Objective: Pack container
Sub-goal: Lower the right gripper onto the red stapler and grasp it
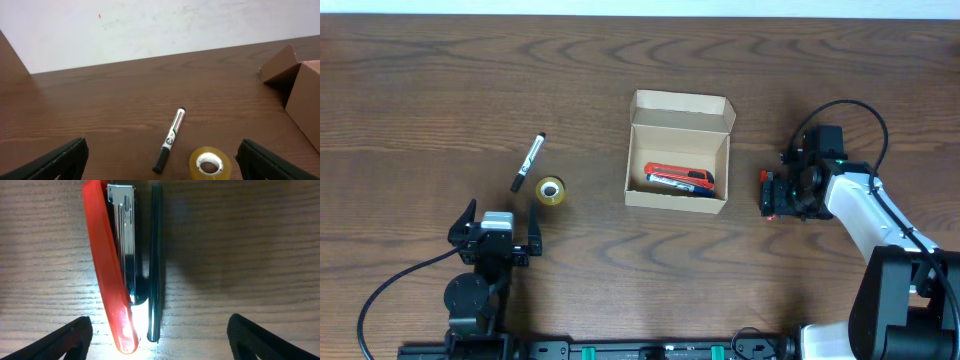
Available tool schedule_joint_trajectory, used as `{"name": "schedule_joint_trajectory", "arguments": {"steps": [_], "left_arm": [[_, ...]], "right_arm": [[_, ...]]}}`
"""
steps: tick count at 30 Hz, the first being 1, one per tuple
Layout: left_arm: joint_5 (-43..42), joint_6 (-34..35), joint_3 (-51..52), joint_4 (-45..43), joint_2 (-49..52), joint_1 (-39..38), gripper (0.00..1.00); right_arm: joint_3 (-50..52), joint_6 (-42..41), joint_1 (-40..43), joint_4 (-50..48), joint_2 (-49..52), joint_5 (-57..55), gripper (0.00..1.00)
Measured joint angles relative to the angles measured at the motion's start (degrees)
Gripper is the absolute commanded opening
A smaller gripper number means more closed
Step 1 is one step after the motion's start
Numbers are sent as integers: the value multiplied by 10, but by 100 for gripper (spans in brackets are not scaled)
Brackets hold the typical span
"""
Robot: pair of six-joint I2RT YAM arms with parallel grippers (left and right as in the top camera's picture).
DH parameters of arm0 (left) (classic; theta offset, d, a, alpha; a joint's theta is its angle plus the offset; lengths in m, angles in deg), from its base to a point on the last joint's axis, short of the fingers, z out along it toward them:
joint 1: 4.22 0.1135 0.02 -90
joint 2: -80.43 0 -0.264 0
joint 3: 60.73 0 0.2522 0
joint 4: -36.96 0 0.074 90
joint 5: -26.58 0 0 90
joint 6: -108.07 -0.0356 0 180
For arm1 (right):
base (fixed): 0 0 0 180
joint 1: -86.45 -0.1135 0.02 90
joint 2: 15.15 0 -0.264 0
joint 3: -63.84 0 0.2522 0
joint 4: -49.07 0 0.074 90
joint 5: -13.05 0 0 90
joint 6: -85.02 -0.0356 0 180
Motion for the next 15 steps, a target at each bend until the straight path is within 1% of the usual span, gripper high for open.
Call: {"name": "schedule_joint_trajectory", "arguments": {"steps": [15], "left_arm": [[0, 0, 0, 0, 0, 0, 95]], "right_arm": [[-30, -16, 0, 22, 0, -14, 84]]}}
